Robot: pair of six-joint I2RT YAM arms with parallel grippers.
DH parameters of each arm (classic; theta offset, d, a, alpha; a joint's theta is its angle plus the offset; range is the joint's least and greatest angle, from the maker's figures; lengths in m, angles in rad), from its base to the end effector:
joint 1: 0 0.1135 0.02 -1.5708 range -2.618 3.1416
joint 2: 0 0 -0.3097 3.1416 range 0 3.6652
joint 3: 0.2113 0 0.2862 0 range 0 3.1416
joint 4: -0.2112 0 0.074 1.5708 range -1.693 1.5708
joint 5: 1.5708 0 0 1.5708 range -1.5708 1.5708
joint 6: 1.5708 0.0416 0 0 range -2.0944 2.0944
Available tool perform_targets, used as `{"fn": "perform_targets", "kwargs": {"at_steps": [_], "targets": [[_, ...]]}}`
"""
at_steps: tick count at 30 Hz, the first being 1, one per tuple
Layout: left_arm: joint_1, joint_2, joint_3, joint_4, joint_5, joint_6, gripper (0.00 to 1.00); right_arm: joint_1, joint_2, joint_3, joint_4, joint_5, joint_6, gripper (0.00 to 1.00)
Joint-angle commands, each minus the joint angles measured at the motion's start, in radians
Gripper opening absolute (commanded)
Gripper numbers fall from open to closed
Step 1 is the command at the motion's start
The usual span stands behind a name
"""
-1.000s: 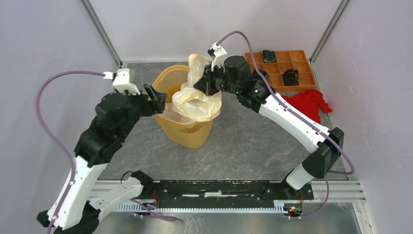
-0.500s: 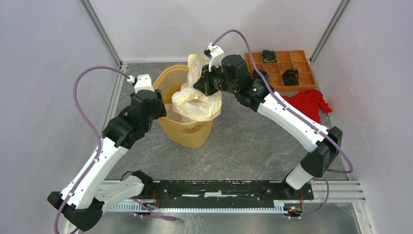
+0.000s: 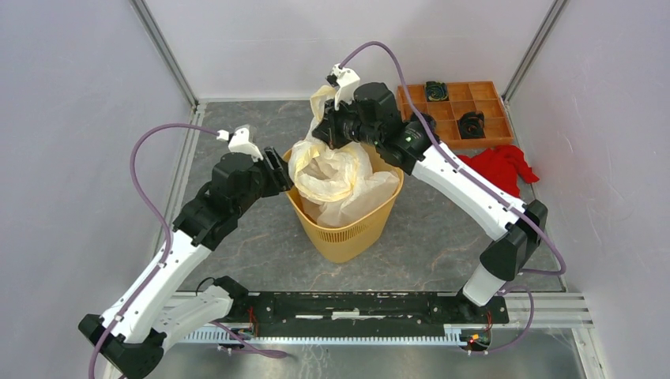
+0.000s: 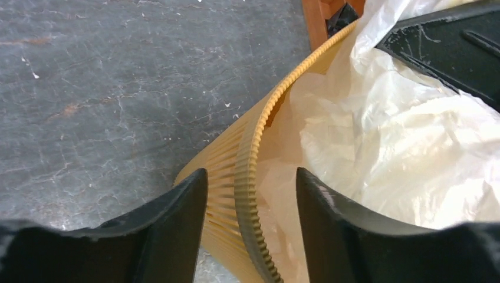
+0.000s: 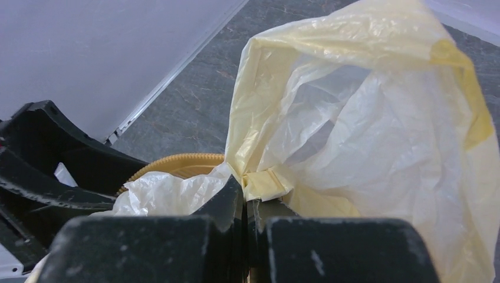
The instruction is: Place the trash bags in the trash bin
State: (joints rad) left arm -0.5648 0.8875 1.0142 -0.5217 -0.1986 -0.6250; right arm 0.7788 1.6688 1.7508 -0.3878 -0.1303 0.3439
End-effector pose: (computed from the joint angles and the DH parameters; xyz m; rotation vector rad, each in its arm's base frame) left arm 0.1737 -0.1003 0.4044 -0.1929 1.9946 -0.5820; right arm 0.3052 0.3088 0.4698 -0.5172 1.9042 0.8779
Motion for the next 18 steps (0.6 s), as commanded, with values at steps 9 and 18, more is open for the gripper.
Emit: {"fn": "perform_targets", "kwargs": {"at_steps": [9,18], "targets": [[-0.003,-0.077,0.315,-0.185,-0.081,0.243,0.97,0.002,-0.148,-0.098,-0.065,0.084,-0.009,0.01],[-0.005,0.065,0.401,-0.105,0.609,0.324,1.00,0.002,-0.175,-0.100,-0.046,-0.041,0.068,0.01]]}}
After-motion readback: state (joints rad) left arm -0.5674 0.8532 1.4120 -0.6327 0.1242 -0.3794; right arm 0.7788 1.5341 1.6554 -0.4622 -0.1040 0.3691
